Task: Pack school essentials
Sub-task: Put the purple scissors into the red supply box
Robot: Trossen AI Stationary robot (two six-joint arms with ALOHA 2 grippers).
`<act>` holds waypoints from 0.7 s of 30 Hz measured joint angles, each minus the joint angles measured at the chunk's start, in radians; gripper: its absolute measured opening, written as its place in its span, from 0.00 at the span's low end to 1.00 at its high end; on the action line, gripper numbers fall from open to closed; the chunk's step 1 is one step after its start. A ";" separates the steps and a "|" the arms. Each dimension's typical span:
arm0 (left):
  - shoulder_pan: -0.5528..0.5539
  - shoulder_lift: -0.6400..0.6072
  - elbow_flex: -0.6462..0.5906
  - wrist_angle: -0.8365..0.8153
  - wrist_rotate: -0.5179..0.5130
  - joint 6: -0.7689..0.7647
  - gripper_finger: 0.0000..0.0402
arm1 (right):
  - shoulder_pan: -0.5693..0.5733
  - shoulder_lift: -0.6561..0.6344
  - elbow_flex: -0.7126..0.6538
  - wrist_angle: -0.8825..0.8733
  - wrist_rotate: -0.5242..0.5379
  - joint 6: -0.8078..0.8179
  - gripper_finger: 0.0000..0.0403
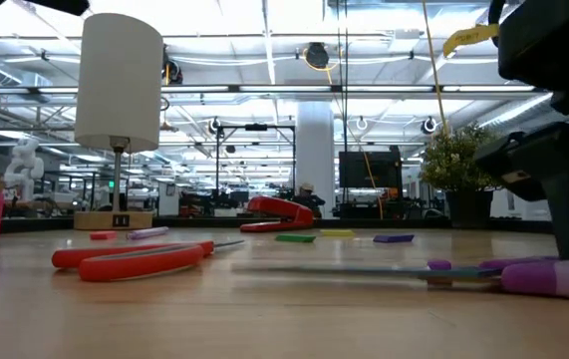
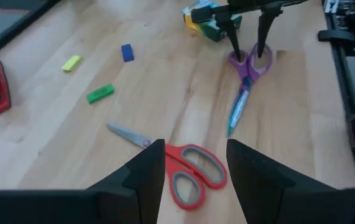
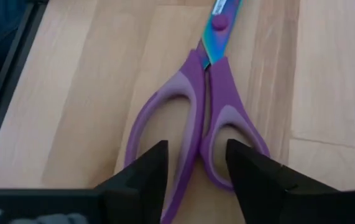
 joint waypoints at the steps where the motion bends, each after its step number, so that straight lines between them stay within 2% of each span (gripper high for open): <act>1: 0.004 0.000 0.000 0.002 -0.004 0.017 0.44 | -0.002 0.008 0.001 0.003 0.002 0.002 0.37; 11: 0.062 0.000 0.000 0.020 -0.002 0.117 0.44 | -0.022 0.038 0.002 0.007 0.050 -0.019 0.13; 18: 0.095 0.000 0.000 0.073 0.029 0.167 0.44 | -0.023 0.005 -0.002 0.006 0.049 -0.064 0.14; 21: 0.110 0.000 0.000 0.131 0.062 0.252 0.44 | -0.024 -0.042 -0.007 -0.011 0.055 -0.089 0.15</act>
